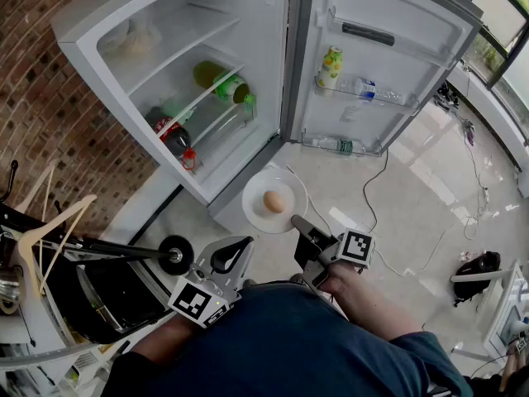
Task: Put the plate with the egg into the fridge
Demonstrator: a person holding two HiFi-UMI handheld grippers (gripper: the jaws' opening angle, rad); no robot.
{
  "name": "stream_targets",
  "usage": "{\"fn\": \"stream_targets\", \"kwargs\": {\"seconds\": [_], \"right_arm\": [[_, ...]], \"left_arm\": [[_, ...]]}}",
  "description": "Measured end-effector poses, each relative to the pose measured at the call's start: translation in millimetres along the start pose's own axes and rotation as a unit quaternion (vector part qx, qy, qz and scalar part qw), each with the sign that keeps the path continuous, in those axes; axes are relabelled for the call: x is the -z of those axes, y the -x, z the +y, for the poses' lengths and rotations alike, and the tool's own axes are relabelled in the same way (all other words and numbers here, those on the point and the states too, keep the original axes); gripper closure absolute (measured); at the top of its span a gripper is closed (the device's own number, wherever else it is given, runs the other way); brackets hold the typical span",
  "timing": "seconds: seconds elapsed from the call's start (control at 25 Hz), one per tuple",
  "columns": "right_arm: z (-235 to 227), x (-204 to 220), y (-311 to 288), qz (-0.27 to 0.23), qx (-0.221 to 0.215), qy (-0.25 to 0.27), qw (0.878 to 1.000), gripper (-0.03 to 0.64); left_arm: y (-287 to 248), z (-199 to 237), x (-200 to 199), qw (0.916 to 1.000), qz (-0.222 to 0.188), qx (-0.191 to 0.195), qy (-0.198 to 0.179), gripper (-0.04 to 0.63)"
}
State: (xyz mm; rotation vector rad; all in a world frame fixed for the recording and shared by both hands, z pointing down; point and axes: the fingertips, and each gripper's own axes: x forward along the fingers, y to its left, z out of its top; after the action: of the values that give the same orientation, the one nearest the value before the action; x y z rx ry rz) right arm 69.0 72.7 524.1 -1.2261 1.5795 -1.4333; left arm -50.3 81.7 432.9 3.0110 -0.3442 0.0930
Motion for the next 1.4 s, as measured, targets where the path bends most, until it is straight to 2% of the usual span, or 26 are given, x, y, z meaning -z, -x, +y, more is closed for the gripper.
{"fn": "stream_targets", "kwargs": {"seconds": [0.28, 0.64, 1.24, 1.4], "right_arm": [[1.0, 9.0, 8.6, 0.01, 0.001, -0.005, 1.0, 0.595], [2.4, -0.5, 15.2, 0.012, -0.004, -0.007, 1.0, 0.595], [-7.3, -25.1, 32.7, 0.076, -0.018, -0.019, 0.997, 0.595], [-12.0, -30.0, 29.0, 0.084, -0.012, -0.019, 0.996, 0.595]], "left_arm": [[0.7, -14.6, -0.9, 1.0, 0.003, -0.005, 0.006, 0.592], [-4.7, -23.8, -5.3, 0.9998, 0.003, -0.019, 0.002, 0.592], [-28.0, -52.5, 5.5, 0.9961, 0.005, -0.087, -0.009, 0.592], [-32.0, -47.1, 5.7, 0.9951, 0.006, -0.098, 0.008, 0.592]]}}
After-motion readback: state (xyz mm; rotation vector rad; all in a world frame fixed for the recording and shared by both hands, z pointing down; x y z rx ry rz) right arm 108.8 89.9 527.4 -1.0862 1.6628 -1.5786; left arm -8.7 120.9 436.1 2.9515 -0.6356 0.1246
